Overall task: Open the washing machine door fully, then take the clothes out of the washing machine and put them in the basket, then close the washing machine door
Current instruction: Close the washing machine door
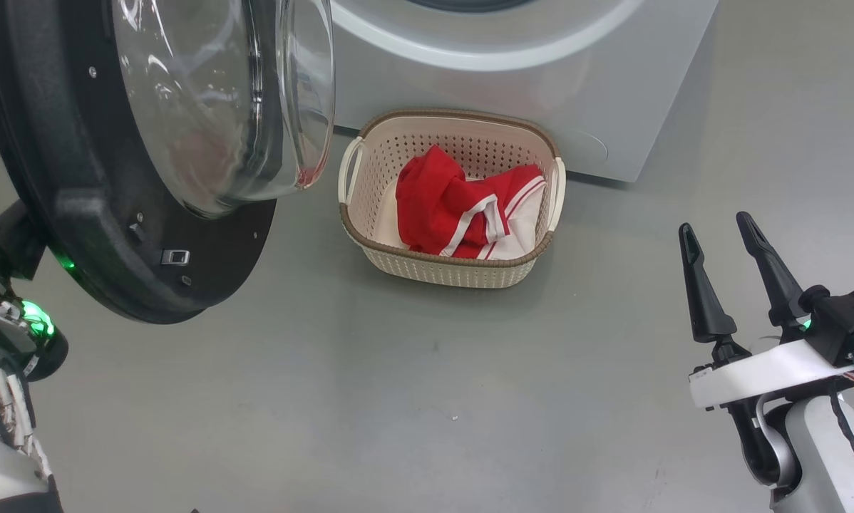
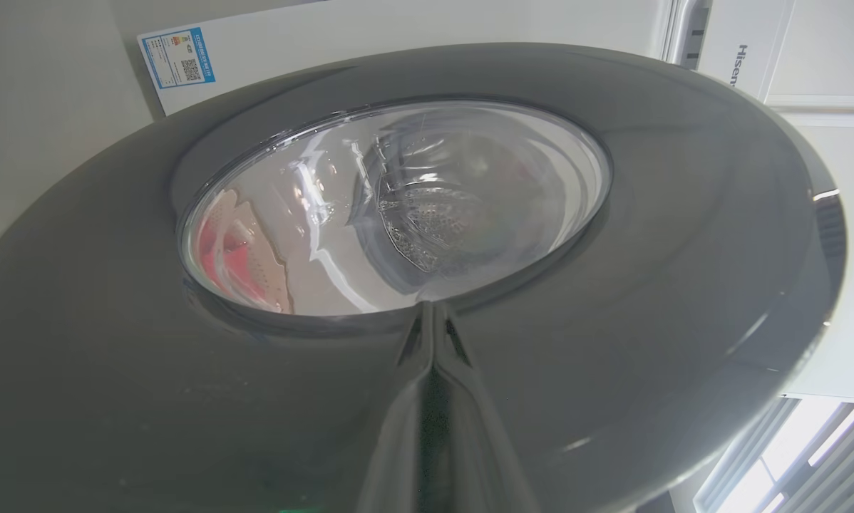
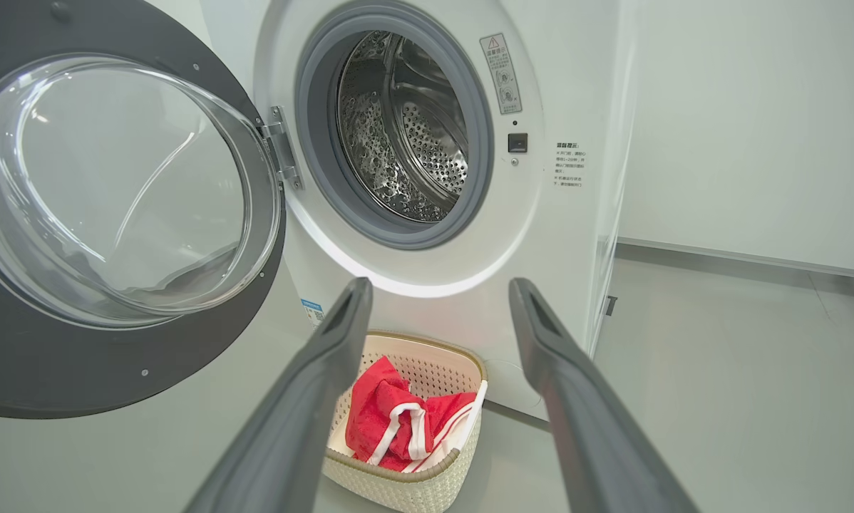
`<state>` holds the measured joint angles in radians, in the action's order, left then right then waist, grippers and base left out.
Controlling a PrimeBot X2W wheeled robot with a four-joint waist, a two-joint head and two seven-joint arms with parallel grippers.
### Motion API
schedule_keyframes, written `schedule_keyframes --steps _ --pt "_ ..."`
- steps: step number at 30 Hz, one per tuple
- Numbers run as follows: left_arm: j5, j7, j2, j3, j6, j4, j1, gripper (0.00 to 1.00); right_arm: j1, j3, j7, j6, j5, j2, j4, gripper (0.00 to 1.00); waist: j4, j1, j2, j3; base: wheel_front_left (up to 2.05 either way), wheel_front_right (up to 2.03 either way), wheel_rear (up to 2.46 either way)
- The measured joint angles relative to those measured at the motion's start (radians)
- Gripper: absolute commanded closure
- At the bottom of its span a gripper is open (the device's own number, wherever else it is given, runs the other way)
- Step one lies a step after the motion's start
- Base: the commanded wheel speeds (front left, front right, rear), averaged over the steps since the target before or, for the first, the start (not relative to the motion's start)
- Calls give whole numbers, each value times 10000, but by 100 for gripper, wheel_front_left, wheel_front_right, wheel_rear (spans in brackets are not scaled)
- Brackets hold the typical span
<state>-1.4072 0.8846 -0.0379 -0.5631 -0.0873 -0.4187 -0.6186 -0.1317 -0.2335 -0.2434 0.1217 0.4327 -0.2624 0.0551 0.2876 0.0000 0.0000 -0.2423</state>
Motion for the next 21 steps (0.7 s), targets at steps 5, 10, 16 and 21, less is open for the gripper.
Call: schedule_keyframes --steps 5,10,16,21 --pt "-6 211 58 180 17 412 480 100 4 -27 0 -2 56 105 4 0 34 0 0 138 0 0 0" --pt "-100 508 134 548 17 869 910 100 5 -48 0 -2 54 128 13 0 48 0 0 227 0 0 0" --pt "-341 752 194 993 15 1346 1332 100 7 -59 -2 -2 54 150 59 0 70 0 0 293 0 0 0" --pt "-644 813 201 1369 13 1628 1618 100 45 -81 -10 -2 54 221 203 0 81 0 0 416 0 0 0"
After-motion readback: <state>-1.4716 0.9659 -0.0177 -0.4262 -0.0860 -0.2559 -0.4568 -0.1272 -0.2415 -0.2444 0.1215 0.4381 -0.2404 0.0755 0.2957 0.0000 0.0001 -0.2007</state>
